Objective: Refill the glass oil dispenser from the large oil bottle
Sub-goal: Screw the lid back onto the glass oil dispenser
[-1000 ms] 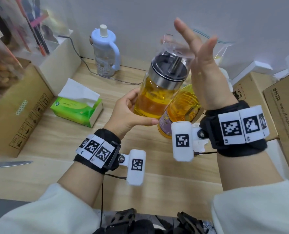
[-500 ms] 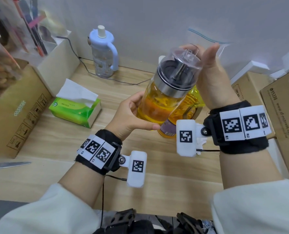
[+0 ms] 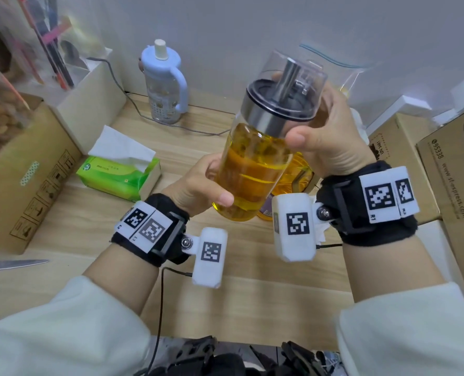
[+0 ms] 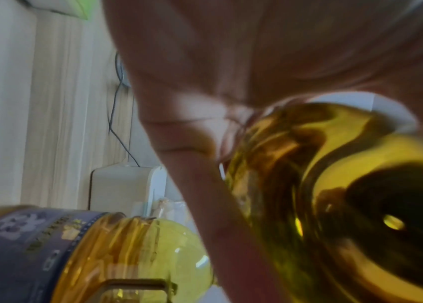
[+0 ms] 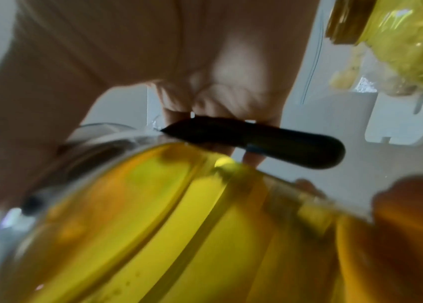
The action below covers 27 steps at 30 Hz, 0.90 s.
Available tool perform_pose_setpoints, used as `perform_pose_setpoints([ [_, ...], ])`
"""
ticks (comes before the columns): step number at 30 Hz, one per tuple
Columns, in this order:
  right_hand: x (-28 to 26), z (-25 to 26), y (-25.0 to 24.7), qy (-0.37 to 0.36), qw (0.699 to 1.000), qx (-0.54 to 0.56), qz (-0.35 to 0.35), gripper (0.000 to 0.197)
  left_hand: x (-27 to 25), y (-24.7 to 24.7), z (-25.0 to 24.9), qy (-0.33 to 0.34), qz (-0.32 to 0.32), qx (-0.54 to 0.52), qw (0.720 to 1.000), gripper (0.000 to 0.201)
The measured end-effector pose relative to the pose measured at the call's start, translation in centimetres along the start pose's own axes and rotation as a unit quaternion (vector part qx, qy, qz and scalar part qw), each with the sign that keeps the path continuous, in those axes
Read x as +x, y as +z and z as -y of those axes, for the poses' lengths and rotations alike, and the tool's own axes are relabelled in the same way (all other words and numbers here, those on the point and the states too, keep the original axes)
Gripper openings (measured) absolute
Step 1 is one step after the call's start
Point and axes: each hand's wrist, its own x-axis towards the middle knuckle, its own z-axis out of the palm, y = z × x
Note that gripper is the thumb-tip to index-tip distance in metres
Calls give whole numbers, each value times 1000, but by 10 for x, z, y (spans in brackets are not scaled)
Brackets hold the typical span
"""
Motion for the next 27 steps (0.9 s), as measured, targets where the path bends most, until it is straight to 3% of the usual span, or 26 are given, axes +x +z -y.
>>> perform_pose_setpoints([
  [3,2,6,1,5,1000,-7,-13,78,2,2,-7,-4,-5,21,1000,63],
  [8,2,7,4,2,995,-47,-93,74,1,11,-11,33,-112,101,988,43],
  [15,0,0,12,22,991,-72,-111,56,6,21,-7,43,-195,178,964,56],
  [18,-1,-6,21,35,989,-79,-123,60,9,19,-2,48,-223,196,954,67],
  [27,3,-35,31,54,983,-83,-155,76,6,-1,13,31,-289,253,923,74],
])
